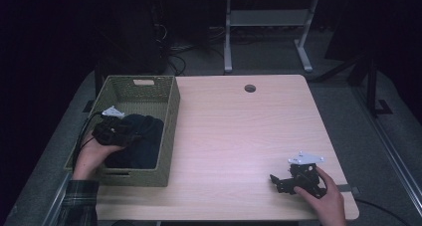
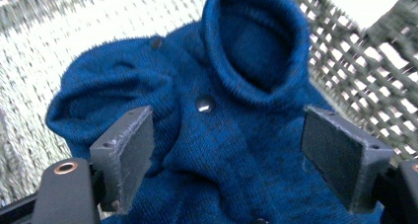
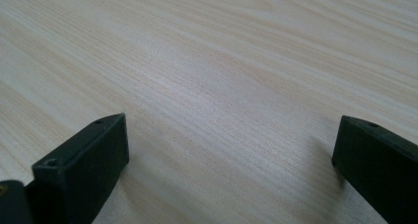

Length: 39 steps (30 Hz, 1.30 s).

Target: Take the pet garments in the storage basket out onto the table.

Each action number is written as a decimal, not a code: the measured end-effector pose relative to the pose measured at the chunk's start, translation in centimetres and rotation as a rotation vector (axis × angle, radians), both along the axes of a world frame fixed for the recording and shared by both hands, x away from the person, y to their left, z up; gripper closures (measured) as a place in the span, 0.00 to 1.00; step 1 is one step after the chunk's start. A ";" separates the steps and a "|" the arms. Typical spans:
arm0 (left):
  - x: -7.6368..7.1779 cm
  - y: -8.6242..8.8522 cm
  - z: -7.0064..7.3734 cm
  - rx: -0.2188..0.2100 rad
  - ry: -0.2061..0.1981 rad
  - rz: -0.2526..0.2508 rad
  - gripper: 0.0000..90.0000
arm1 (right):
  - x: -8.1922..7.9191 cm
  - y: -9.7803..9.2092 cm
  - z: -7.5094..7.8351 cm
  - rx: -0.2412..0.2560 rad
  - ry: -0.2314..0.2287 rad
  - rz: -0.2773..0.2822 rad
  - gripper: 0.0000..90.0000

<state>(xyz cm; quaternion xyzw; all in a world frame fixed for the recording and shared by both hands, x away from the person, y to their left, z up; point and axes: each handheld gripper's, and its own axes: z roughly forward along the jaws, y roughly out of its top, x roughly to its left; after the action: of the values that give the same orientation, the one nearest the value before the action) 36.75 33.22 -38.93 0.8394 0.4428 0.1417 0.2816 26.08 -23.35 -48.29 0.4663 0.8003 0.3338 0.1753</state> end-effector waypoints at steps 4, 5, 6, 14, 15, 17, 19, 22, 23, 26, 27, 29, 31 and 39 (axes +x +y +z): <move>0.2 -0.1 -0.6 0.012 0.021 0.001 0.23 | 0.0 0.0 0.0 0.000 0.000 0.000 0.00; 0.3 0.0 -0.7 0.015 0.030 0.001 0.23 | 0.0 0.0 0.0 0.000 0.000 0.000 0.00; 0.3 0.0 -0.7 0.015 0.030 0.001 0.23 | 0.0 0.0 0.0 0.000 0.000 0.000 0.00; 0.8 -0.2 -1.9 0.034 0.098 -0.002 0.26 | 0.0 0.0 0.0 0.000 0.000 0.000 0.00; 0.8 -0.3 -2.0 0.038 0.108 -0.002 0.27 | 0.0 0.0 0.0 0.000 0.000 0.000 0.00; 0.9 -0.4 -2.3 0.052 0.121 -0.001 0.30 | 0.0 0.0 0.0 0.000 0.000 0.000 0.00; 1.0 -0.5 -2.5 0.067 0.138 -0.005 0.39 | 0.0 0.0 0.0 0.000 0.000 0.000 0.00; 1.0 -0.6 -2.6 0.099 0.158 -0.009 0.53 | 0.0 0.0 0.0 0.000 0.000 0.000 0.01; 1.0 -0.7 -2.7 0.114 0.170 -0.008 0.53 | 0.0 0.0 0.0 0.000 0.000 0.000 0.01; 1.1 -0.8 -2.7 0.128 0.192 -0.006 0.72 | 0.0 0.0 0.0 0.000 0.000 0.000 0.00; 1.1 -0.8 -2.7 0.127 0.200 0.003 0.76 | 0.0 0.0 0.0 0.000 0.000 0.000 0.00; 1.1 -0.7 -2.5 0.124 0.205 0.016 0.81 | 0.0 0.0 0.0 0.000 0.000 0.000 0.00; 1.1 -0.7 -2.5 0.121 0.202 0.021 0.83 | 0.0 0.0 0.0 0.000 0.000 0.000 0.00; 0.8 0.2 -0.9 0.020 0.124 0.045 0.87 | 0.0 0.0 0.0 0.000 0.000 0.000 0.01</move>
<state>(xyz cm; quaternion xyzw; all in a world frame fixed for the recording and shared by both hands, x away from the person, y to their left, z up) 37.53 33.41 -39.81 0.8392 0.4767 0.1000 0.2420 26.08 -23.35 -48.28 0.4665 0.8002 0.3338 0.1752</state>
